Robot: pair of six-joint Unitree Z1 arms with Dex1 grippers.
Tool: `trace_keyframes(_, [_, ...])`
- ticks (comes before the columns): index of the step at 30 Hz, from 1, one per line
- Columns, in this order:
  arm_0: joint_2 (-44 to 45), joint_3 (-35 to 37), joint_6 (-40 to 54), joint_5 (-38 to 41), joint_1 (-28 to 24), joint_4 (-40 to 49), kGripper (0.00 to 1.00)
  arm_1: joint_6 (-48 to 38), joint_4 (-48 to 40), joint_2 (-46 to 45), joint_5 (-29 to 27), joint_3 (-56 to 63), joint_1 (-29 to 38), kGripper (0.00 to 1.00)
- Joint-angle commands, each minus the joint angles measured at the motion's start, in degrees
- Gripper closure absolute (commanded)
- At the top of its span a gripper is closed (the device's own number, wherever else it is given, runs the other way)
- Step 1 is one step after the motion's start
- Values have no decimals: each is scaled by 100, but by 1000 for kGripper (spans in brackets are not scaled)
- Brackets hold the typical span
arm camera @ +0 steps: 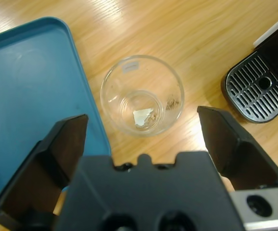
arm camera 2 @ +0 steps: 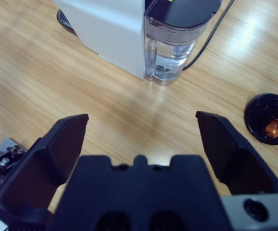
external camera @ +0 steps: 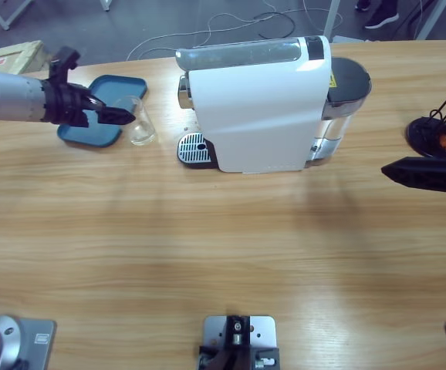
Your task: Pour coffee
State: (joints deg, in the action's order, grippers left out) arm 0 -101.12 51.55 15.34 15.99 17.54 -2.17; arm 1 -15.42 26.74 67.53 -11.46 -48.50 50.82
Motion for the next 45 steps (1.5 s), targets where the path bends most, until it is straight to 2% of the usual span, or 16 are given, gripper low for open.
trace_keyframes(1, [-519, -101, 58, 326, -18, -439, 18, 6, -169, 400, 46, 104, -84, 0])
trace_keyframes(22, [-1006, -129, 30, 317, 74, -827, 25, 13, -189, 446, 93, 130, -90, 0])
trace_keyframes(23, [-1006, -133, 32, 317, 74, -829, 58, 13, -187, 446, 104, 130, -90, 0])
trace_keyframes(24, [-1006, -147, 37, 324, 74, -832, 184, 10, -187, 446, 109, 130, -90, 0])
trace_keyframes(26, [-981, -201, 71, 403, 75, -838, 592, 13, -192, 453, 109, 115, -90, 0])
trace_keyframes(28, [-950, -268, 216, 343, 89, -838, 600, 11, -196, 458, 109, 90, -90, 0])
trace_keyframes(29, [-932, -298, 267, 320, 91, -845, 495, 13, -196, 454, 109, 86, -90, 0])
trace_keyframes(30, [-930, -317, 296, 317, 95, -869, 462, 13, -196, 451, 109, 86, -90, 0])
trace_keyframes(31, [-936, -321, 334, 315, 102, -890, 594, 11, -194, 444, 109, 94, -90, 0])
trace_keyframes(32, [-927, -332, 364, 312, 97, -906, 633, 13, -187, 432, 109, 95, -90, 0])
trace_keyframes(38, [-857, -409, 408, 236, 133, -908, 659, 13, -152, 367, 102, 104, -90, 0])
trace_keyframes(39, [-802, -448, 420, 224, 156, -908, 807, 11, -154, 361, 100, 102, -90, 0])
trace_keyframes(40, [-702, -506, 461, 266, 162, -913, 995, 13, -161, 358, 99, 90, -90, 0])
trace_keyframes(45, [326, -855, 582, 528, 153, -892, 1000, 32, 26, 154, 37, -107, -90, 0])
